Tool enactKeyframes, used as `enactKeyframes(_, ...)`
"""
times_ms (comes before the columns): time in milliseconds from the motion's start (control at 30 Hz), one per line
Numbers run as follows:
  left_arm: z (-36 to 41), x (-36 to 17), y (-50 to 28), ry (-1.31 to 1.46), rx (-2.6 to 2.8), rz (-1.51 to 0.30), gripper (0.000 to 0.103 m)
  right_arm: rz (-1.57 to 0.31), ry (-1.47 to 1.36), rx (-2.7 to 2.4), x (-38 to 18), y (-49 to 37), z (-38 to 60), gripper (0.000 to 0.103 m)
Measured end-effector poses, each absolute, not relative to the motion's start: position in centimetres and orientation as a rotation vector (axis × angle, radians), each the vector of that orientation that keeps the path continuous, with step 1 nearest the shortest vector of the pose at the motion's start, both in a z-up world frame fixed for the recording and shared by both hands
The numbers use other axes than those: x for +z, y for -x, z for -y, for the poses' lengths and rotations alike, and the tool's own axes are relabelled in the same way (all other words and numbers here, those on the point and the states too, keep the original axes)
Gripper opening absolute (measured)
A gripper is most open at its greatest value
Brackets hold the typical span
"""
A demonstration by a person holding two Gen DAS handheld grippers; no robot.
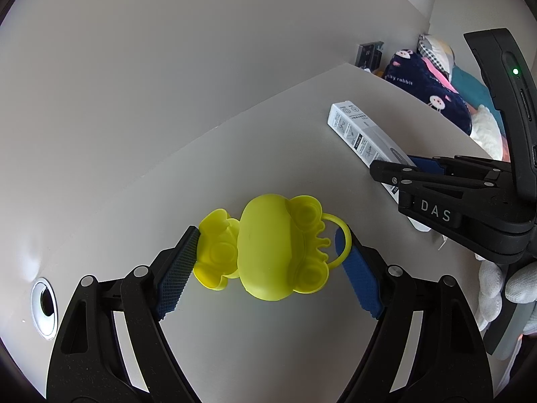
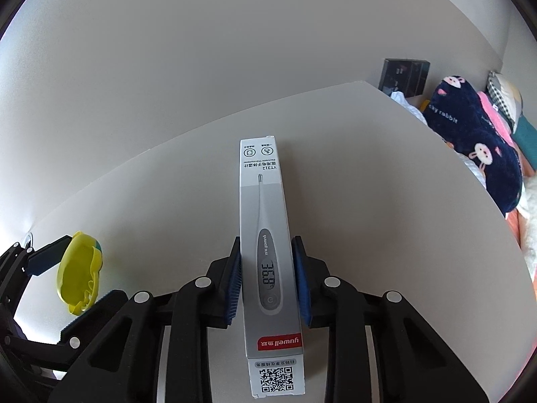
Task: Collect trash
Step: 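Grasp the white thermometer box with the right tool while the left tool holds the frog toy, then carry the frog toy and thermometer box over the black bin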
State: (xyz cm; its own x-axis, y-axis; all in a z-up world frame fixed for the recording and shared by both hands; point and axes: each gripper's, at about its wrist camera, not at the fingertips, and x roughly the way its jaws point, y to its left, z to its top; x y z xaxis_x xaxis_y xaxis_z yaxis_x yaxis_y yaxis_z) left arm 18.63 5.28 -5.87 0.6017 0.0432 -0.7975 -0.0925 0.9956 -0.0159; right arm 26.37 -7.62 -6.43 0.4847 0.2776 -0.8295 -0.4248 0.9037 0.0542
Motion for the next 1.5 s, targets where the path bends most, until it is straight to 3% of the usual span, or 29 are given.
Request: enactKeyframes(1500,8.4,2.7,-9.0,-0.061,-0.104,-0.786,0.079,-0.88,0.004,0.324,2.9,-11.9,24.5,0.03)
